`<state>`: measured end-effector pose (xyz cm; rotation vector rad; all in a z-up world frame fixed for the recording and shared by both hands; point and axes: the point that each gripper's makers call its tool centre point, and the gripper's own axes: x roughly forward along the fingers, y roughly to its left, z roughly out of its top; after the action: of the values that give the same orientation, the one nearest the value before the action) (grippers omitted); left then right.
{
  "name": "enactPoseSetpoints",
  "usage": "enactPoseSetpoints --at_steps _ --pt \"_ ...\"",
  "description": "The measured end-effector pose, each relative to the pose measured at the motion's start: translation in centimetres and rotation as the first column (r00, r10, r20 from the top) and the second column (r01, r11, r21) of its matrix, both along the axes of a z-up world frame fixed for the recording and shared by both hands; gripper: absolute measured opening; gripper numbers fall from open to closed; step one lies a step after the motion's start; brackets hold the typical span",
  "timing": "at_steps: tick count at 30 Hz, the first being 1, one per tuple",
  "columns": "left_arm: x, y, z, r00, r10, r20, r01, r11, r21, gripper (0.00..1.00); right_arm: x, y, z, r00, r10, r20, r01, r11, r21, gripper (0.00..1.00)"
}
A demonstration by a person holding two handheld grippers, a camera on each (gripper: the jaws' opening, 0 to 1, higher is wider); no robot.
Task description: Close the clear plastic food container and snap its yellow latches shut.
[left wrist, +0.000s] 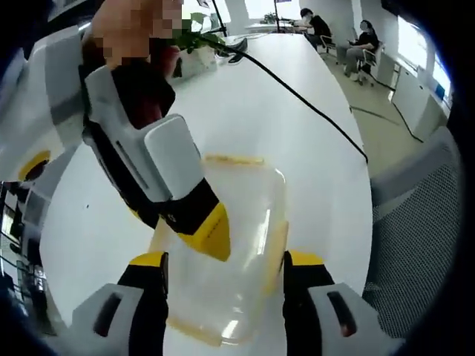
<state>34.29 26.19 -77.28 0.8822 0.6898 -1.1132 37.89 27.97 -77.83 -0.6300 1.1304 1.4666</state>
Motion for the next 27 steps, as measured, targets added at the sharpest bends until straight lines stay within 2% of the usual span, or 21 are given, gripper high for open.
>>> enactPoseSetpoints --at_steps 5,11,12,13,18,21,27 --pt "0.05 -0.14 -0.05 1.0 -0.02 -0.001 0.02 1.0 0.008 0.58 0.14 0.12 0.1 1.0 0.004 0.022 -0.004 1.0 -0.005 0.47" --pt "0.05 -0.25 -0.2 1.0 -0.028 0.004 0.028 0.999 0.025 0.56 0.07 0.18 0.01 1.0 -0.001 0.02 0.001 1.0 -0.026 0.45" --pt "-0.13 -0.47 0.01 0.998 -0.059 -0.013 0.059 0.998 0.009 0.56 -0.03 0.13 -0.03 1.0 -0.006 0.015 0.007 0.999 -0.039 0.45" --pt "0.02 -0.31 0.01 0.999 -0.049 -0.016 0.049 0.999 0.021 0.56 -0.07 0.29 -0.01 1.0 -0.001 0.013 0.002 0.999 -0.035 0.45" --pt "-0.06 -0.2 -0.27 0.998 -0.065 -0.011 0.065 0.998 0.011 0.56 0.09 0.24 -0.16 1.0 -0.022 -0.003 0.022 0.997 -0.079 0.41" --pt "0.03 -0.28 -0.13 0.998 -0.067 0.007 0.067 0.997 0.024 0.56 -0.09 0.23 -0.21 1.0 -0.003 -0.006 0.002 0.994 -0.112 0.41" --pt "0.05 -0.34 -0.16 0.996 -0.085 0.003 0.085 0.996 0.021 0.56 0.01 0.22 -0.39 1.0 0.02 -0.016 -0.022 0.986 -0.164 0.39"
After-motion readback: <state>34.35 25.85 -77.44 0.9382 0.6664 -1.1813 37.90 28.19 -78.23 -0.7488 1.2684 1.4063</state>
